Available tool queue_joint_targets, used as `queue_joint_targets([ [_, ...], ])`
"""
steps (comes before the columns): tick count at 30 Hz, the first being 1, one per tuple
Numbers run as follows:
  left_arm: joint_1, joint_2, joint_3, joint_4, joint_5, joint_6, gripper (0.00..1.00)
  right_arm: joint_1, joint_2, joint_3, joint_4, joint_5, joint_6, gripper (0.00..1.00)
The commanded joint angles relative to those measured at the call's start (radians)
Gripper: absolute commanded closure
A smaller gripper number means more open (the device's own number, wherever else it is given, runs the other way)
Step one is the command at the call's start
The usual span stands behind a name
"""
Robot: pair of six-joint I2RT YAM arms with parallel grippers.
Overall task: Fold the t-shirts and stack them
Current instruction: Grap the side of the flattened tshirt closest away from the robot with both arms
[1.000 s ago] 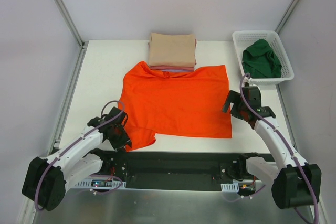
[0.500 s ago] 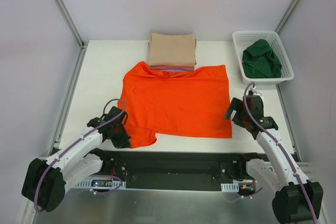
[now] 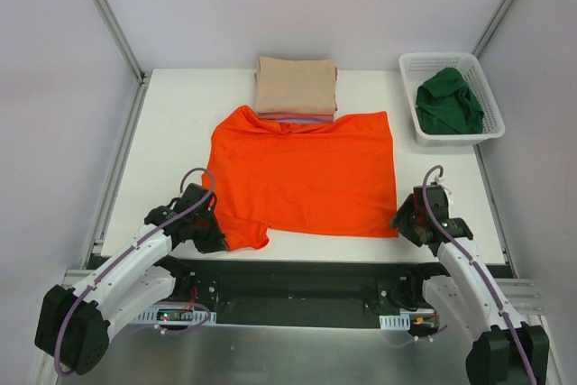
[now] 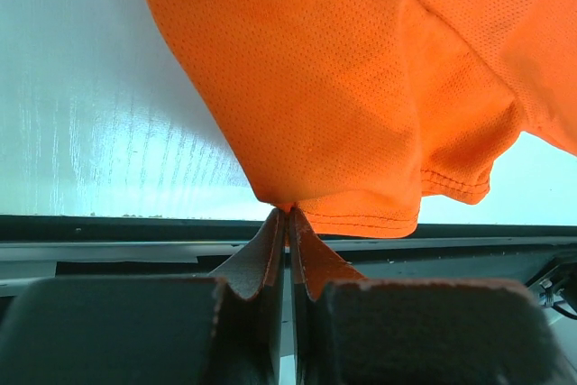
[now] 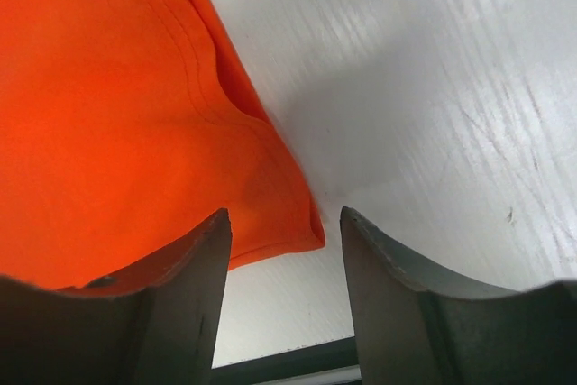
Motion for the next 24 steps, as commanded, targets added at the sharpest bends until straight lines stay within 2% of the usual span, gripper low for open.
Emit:
queue_joint_targets([
  [1, -0.012, 0.003, -0.004, -0.001, 0.014, 0.026, 1.00, -0.002, 0.016, -0.026, 0.019, -0.054, 0.057, 0.48],
  [3, -0.012, 0.009, -0.001, 0.000, 0.021, 0.024, 1.00, -0.004, 0.039, -0.023, 0.013, -0.068, 0.048, 0.49],
  [11, -0.012, 0.009, -0.002, 0.000, 0.020, 0.012, 1.00, -0.004, 0.071, -0.049, 0.031, -0.062, 0.046, 0.61],
  [13, -0.012, 0.010, 0.001, 0.000, 0.024, 0.009, 1.00, -0.004, 0.086, -0.053, 0.059, -0.064, 0.046, 0.66],
  [16, -0.012, 0.003, 0.004, -0.001, 0.050, 0.006, 1.00, -0.002, 0.102, -0.046, 0.074, -0.093, 0.031, 0.83],
  [18, -0.012, -0.011, -0.005, -0.009, 0.095, -0.016, 1.00, -0.002, 0.084, -0.035, 0.042, -0.088, 0.023, 0.97],
  [19, -0.012, -0.020, -0.005, -0.020, 0.113, -0.032, 1.00, -0.002, 0.065, -0.026, 0.016, -0.082, 0.019, 0.99],
  [24, -0.012, -0.086, 0.047, -0.179, 0.118, -0.065, 1.00, -0.002, -0.047, 0.049, -0.205, -0.061, -0.010, 0.99],
])
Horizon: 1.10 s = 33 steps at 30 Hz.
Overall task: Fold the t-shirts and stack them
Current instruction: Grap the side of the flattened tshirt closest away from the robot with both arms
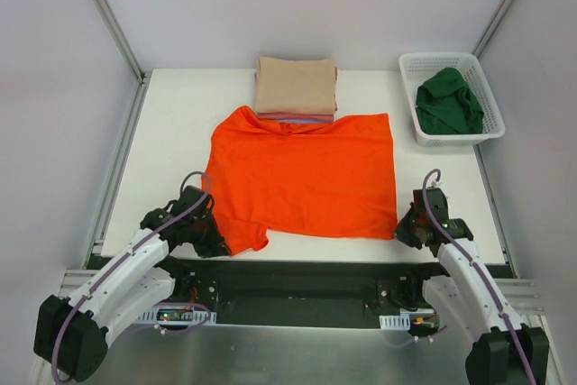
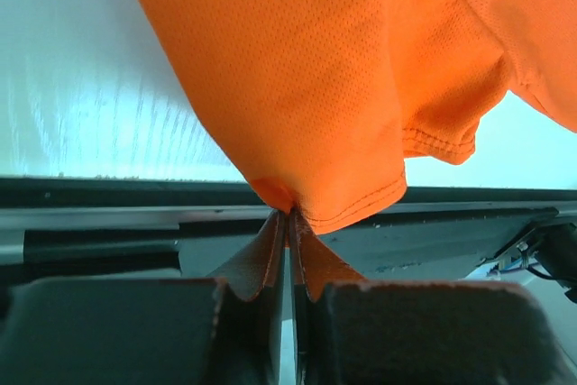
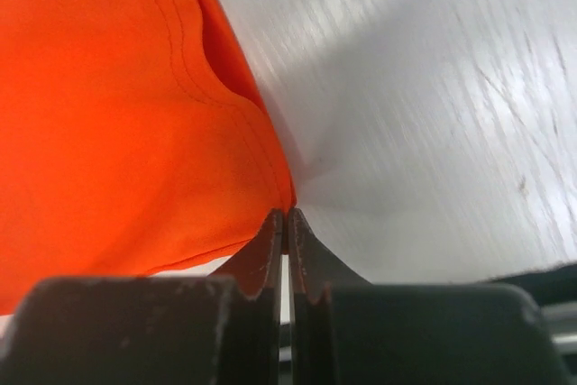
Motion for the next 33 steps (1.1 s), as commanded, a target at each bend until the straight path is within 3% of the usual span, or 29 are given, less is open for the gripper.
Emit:
queue_joint_targets([
  [1, -0.012, -0.061, 0.062, -0.176, 0.040, -0.034, 1.00, -0.004, -0.096, 0.091, -0.236, 0.008, -0.026, 0.99],
  [6, -0.012, -0.130, 0.106, -0.265, 0.101, -0.044, 1.00, 0.003, -0.183, 0.154, -0.345, -0.075, 0.012, 0.99],
  [12, -0.012, -0.228, 0.130, -0.351, 0.138, -0.087, 1.00, 0.003, -0.292, 0.258, -0.595, -0.011, 0.000, 0.99],
  [17, -0.012, -0.299, 0.190, -0.431, 0.101, -0.099, 1.00, 0.009, -0.308, 0.347, -0.681, 0.018, -0.031, 0.99],
  [26, -0.012, -0.224, 0.250, -0.299, 0.092, -0.087, 1.00, 0.009, -0.282, 0.321, -0.627, 0.005, -0.061, 0.99],
  [33, -0.012, -0.012, 0.352, -0.133, 0.028, -0.009, 1.00, 0.007, -0.193, 0.326, -0.489, 0.057, -0.072, 0.99],
])
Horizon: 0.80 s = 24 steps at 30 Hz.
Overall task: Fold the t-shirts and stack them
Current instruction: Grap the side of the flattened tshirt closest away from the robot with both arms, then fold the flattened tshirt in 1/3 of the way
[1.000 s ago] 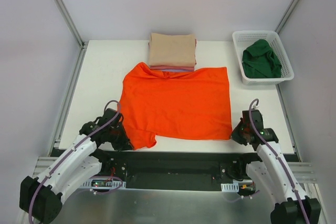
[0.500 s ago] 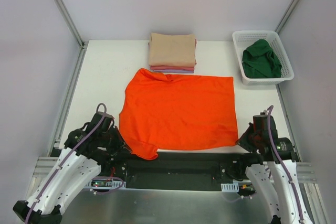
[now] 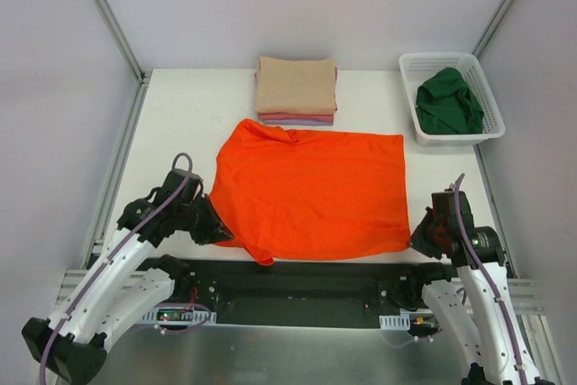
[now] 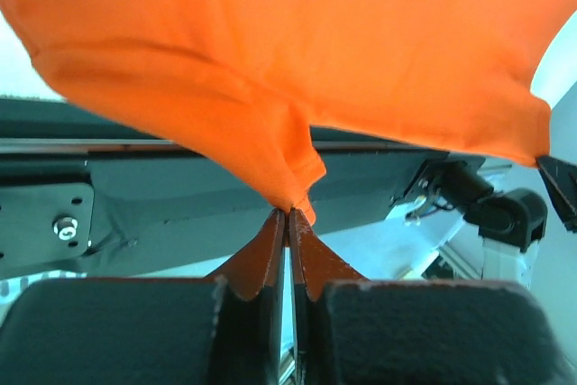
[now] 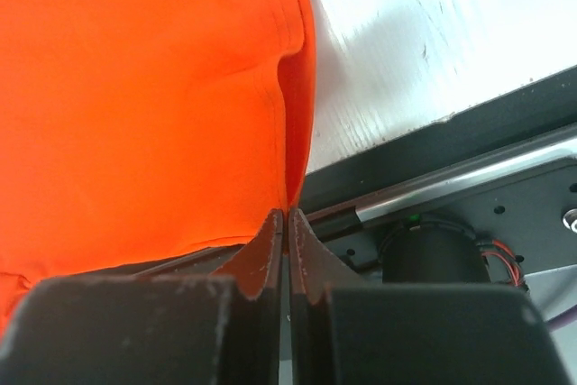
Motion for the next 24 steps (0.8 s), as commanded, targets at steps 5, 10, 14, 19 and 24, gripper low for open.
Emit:
queue_joint_targets([
  [5, -0.012, 0.253, 0.182, 0.218, -0.150, 0.116, 1.00, -0.004, 0.150, 0.009, 0.236, 0.020, -0.028, 0.99],
  [10, -0.011, 0.383, 0.258, 0.335, -0.197, 0.186, 1.00, -0.030, 0.248, 0.058, 0.307, 0.068, -0.052, 0.99],
  [14, -0.011, 0.487, 0.344, 0.366, -0.261, 0.249, 1.00, -0.062, 0.305, 0.064, 0.347, 0.072, -0.069, 0.99],
  [19, -0.008, 0.547, 0.396, 0.431, -0.345, 0.302, 1.00, -0.108, 0.361, 0.046, 0.460, 0.054, -0.080, 0.99],
  [24, 0.015, 0.619, 0.429, 0.484, -0.341, 0.365, 1.00, -0.134, 0.461, 0.064, 0.518, 0.039, -0.095, 0.99],
])
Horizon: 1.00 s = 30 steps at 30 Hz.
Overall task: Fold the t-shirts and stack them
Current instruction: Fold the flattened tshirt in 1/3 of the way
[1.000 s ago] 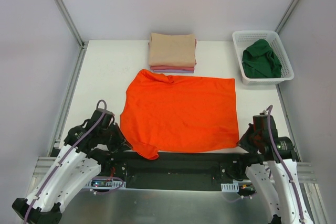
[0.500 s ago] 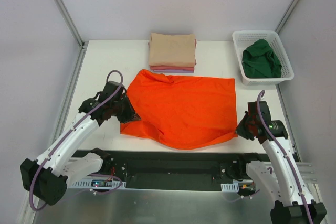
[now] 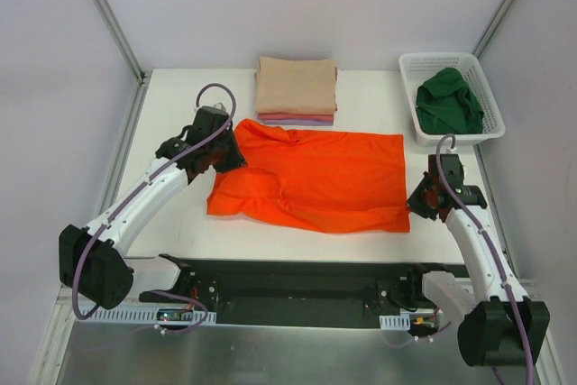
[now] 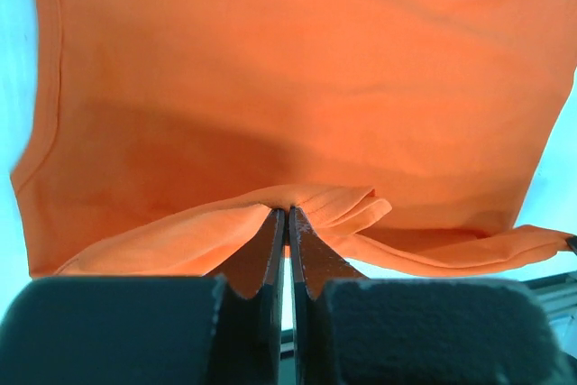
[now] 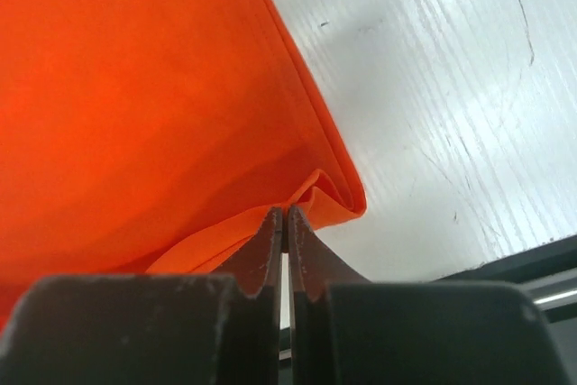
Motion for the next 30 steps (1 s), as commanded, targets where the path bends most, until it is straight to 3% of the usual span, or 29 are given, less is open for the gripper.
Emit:
queue_joint_targets([
  [1, 0.020, 0.066, 0.059, 0.090, -0.028, 0.103, 1.00, -0.028, 0.071, 0.040, 0.102, -0.002, -0.024, 0.99],
  [15, 0.086, 0.336, 0.141, 0.254, -0.008, 0.250, 1.00, -0.072, 0.298, 0.063, 0.303, 0.014, -0.059, 0.98],
  [19, 0.138, 0.433, 0.206, 0.252, 0.094, 0.267, 1.00, -0.085, 0.364, 0.089, 0.342, 0.011, -0.067, 0.93],
  [21, 0.150, 0.465, 0.230, 0.252, 0.096, 0.272, 0.80, -0.085, 0.381, 0.096, 0.387, 0.034, -0.082, 0.78],
  [23, 0.163, 0.496, 0.266, 0.249, 0.073, 0.281, 0.67, -0.086, 0.389, 0.118, 0.399, 0.076, -0.093, 0.70],
  [25, 0.180, 0.508, 0.299, 0.234, 0.075, 0.273, 0.37, -0.086, 0.376, 0.148, 0.363, 0.118, -0.102, 0.37],
  [29, 0.186, 0.422, 0.245, 0.203, 0.101, 0.220, 0.01, -0.085, 0.266, 0.120, 0.352, 0.029, -0.137, 0.08],
  [30, 0.186, 0.392, 0.206, 0.203, 0.125, 0.200, 0.01, -0.083, 0.238, 0.100, 0.355, -0.009, -0.148, 0.01],
])
